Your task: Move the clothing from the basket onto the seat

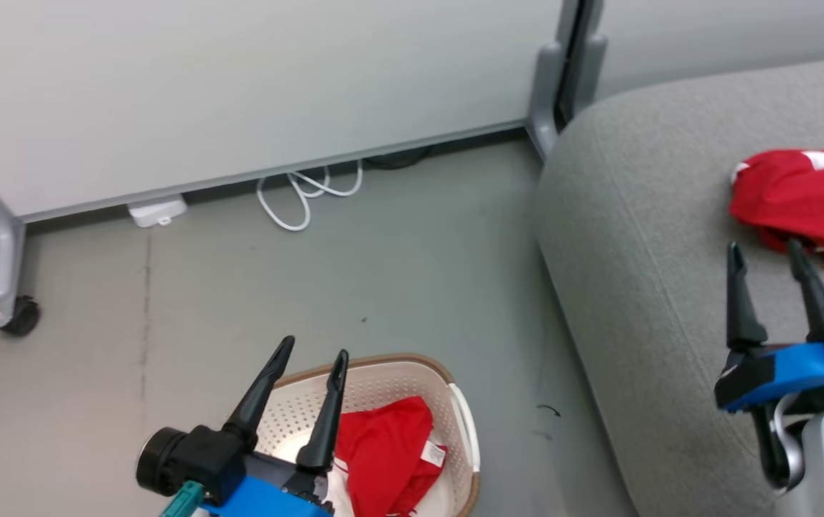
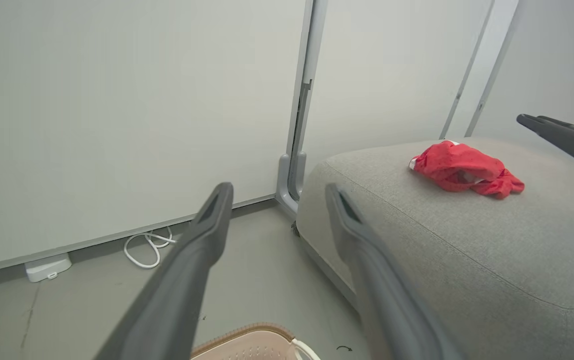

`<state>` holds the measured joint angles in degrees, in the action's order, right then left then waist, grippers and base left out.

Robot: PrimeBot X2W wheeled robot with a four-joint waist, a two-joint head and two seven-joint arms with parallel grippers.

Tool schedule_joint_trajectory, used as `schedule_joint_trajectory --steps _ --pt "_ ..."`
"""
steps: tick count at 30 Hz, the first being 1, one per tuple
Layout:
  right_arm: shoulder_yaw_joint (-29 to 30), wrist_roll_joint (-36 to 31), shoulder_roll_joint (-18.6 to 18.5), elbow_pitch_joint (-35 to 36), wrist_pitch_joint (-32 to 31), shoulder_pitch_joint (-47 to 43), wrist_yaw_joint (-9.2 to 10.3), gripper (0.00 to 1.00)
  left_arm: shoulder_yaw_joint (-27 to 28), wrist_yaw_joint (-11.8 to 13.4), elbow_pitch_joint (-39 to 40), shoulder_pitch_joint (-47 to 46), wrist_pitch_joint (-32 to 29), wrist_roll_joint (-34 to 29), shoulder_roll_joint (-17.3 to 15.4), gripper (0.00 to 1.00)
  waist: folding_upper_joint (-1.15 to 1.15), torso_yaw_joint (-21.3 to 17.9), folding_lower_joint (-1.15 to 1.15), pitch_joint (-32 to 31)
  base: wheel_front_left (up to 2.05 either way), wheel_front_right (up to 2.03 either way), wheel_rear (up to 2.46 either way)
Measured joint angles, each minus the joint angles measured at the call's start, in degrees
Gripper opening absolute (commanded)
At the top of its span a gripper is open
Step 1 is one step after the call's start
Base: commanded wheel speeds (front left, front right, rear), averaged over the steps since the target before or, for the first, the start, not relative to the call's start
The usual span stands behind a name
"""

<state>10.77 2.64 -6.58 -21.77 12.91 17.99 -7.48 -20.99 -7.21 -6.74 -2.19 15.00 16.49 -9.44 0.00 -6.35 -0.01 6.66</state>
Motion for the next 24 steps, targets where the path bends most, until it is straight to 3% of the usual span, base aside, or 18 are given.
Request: schedule_joint_trajectory --steps 9,24 --pt "-1.9 -0.8 3.0 8.0 -3.5 -8.5 0.0 1.0 5.1 0.0 -2.3 2.4 0.0 0.0 0.6 1.0 0.0 5.0 0.0 -3.1 0.0 0.0 0.0" --pt "-6.6 1.1 3.6 11.8 -5.2 -15.8 0.0 1.0 13.8 0.0 -4.4 5.9 0.0 -0.6 1.0 1.0 0.0 9.7 0.01 -7.3 0.0 0.0 0.0"
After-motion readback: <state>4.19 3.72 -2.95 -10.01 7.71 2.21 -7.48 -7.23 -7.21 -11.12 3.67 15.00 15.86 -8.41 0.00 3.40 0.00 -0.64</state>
